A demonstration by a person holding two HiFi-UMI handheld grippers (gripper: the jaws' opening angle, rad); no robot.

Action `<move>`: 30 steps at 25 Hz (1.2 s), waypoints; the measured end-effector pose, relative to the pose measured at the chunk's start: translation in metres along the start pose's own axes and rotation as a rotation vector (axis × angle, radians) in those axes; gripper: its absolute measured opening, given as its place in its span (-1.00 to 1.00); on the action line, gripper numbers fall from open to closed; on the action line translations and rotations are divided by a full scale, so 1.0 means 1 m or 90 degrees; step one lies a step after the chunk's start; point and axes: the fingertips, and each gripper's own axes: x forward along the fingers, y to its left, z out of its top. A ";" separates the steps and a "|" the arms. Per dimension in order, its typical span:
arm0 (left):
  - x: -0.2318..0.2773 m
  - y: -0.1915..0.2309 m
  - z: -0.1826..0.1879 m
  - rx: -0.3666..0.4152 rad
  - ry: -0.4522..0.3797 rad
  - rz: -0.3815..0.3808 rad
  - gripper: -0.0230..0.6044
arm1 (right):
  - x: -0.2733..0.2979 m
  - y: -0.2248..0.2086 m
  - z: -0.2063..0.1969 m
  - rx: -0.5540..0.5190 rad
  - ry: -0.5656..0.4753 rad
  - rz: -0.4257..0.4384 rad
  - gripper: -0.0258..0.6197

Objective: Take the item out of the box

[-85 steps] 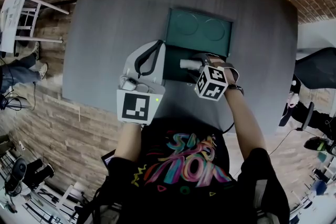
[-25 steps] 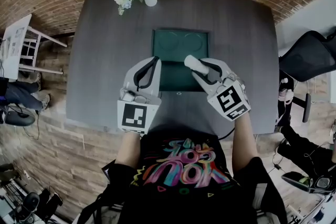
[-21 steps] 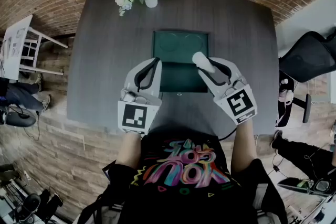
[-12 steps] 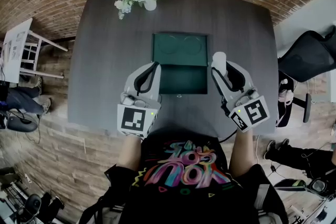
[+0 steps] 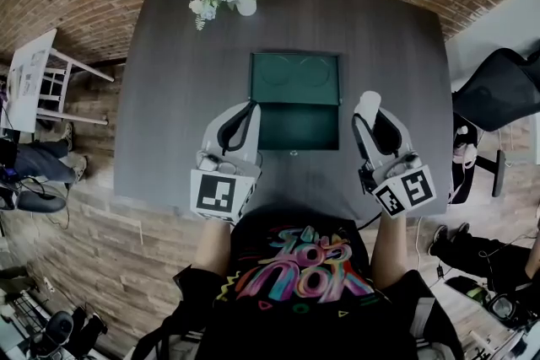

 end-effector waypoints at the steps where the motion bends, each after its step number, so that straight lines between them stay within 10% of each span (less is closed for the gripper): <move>1: 0.000 0.000 0.000 0.001 -0.001 0.000 -0.93 | 0.001 0.001 -0.001 -0.002 0.004 0.002 -0.48; 30: -0.001 -0.001 0.003 0.003 -0.006 0.001 -0.93 | -0.001 0.006 -0.001 0.013 0.005 0.009 -0.49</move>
